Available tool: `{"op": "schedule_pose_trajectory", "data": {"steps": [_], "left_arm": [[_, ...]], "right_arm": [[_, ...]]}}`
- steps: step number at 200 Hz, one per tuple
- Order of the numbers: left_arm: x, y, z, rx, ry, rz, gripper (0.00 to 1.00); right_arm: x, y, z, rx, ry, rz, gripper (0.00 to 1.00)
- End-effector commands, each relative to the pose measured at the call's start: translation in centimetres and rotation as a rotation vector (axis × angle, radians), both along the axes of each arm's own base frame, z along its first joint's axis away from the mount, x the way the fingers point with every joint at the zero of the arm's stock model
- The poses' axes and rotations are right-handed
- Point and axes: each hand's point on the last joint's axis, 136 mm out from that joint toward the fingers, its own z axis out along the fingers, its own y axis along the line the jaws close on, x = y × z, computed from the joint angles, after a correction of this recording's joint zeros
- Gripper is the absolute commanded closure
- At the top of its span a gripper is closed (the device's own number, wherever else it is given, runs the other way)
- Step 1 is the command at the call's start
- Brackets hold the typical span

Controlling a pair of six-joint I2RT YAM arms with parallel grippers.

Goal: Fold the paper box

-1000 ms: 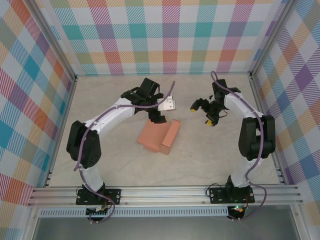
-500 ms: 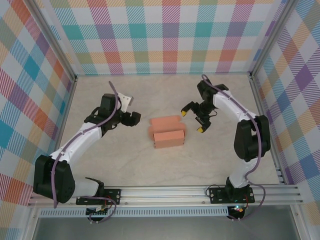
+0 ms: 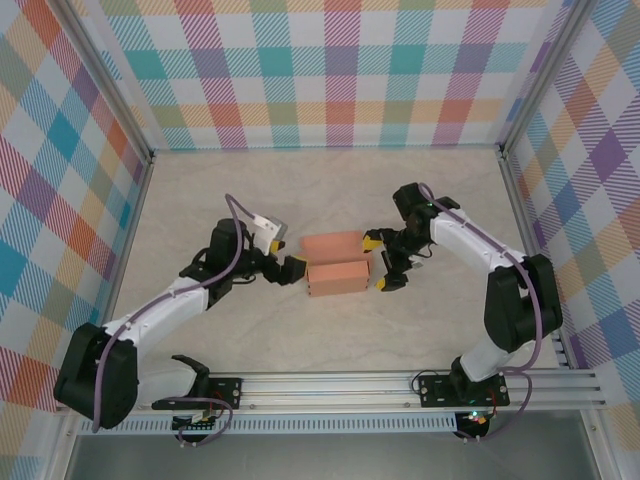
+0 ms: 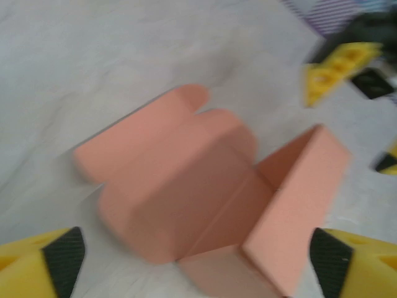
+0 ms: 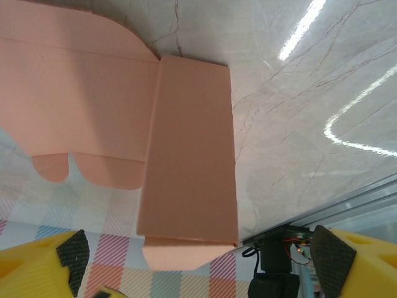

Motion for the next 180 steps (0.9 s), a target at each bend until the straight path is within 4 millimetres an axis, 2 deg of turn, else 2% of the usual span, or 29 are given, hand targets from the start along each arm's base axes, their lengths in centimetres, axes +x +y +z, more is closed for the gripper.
{"op": "schedule_pose_trajectory", "data": {"steps": [1,19,36,74,98,123,150,164,180], "left_arm": [[-2.4,-2.5,-0.1,0.05,-0.183,-0.213,0.0],[-2.7,-3.5,-2.0,0.124,-0.204,-0.259,0.0],[-1.8,-3.9,-3.8,0.22,-0.223,-0.268,0.0],[-1.2,-4.8,-6.3,0.348,-0.253,-0.386,0.0],[-1.5,-5.8,-6.9,0.349,-0.253,-0.445,0.21],[-1.7,-6.5,-7.5,0.375,-0.279,-0.46,0.29],[-1.4,-6.7,-7.2,0.435,-0.351,-0.437,0.46],[-1.5,-7.1,-6.8,0.437,-0.375,-0.438,0.5],[-1.8,-7.9,-6.4,0.432,-0.404,-0.438,0.53]], "right_arm": [[0.2,0.5,0.2,0.019,0.037,-0.04,0.07],[0.0,-0.5,0.0,-0.017,0.034,-0.039,0.07],[-0.7,-1.4,-0.5,-0.048,0.045,-0.04,0.07],[-1.7,-2.2,-1.3,-0.074,0.066,-0.036,0.07],[-1.7,-2.4,-1.4,-0.084,0.065,-0.041,0.07],[-1.7,-2.6,-1.4,-0.088,0.068,-0.047,0.07],[-2.5,-1.8,-1.4,-0.027,0.124,-0.069,0.05],[-2.5,-1.3,-1.2,0.01,0.122,-0.109,0.05],[-2.1,-1.6,-0.9,-0.007,0.1,-0.16,0.06]]}}
